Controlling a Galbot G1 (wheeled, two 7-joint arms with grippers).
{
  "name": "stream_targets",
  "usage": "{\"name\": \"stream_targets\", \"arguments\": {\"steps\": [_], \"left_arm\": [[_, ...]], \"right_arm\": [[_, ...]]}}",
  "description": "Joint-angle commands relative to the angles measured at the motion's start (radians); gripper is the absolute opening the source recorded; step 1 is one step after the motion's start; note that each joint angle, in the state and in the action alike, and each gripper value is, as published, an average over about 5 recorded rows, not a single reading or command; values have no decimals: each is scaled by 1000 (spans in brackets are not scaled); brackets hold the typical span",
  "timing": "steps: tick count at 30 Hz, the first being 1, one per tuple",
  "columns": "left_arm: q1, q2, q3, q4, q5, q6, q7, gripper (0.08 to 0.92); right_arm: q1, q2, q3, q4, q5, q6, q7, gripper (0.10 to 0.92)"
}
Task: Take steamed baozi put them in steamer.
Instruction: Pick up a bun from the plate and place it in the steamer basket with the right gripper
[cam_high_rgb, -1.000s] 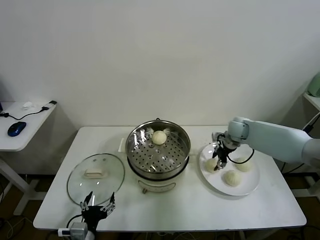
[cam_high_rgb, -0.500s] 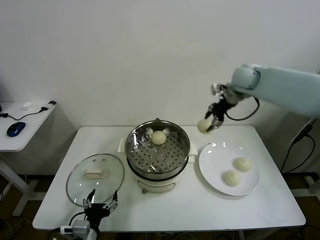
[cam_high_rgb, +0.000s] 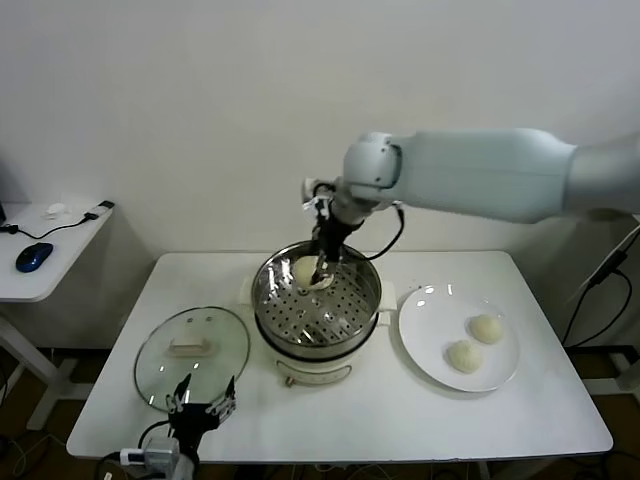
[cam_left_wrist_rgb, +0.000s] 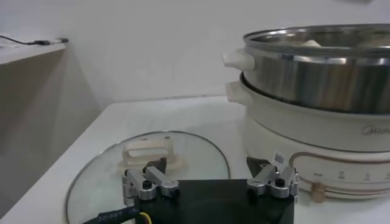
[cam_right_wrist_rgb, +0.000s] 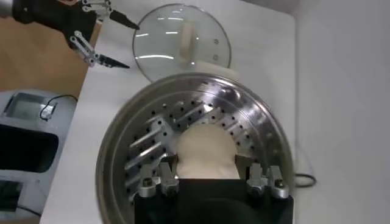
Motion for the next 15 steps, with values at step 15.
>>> {"name": "stream_targets", "arguments": {"steps": [15], "left_arm": [[0, -4, -1, 10, -5, -4, -10, 823]], "right_arm": [[-205, 125, 62, -168, -11, -14, 90, 757]]}}
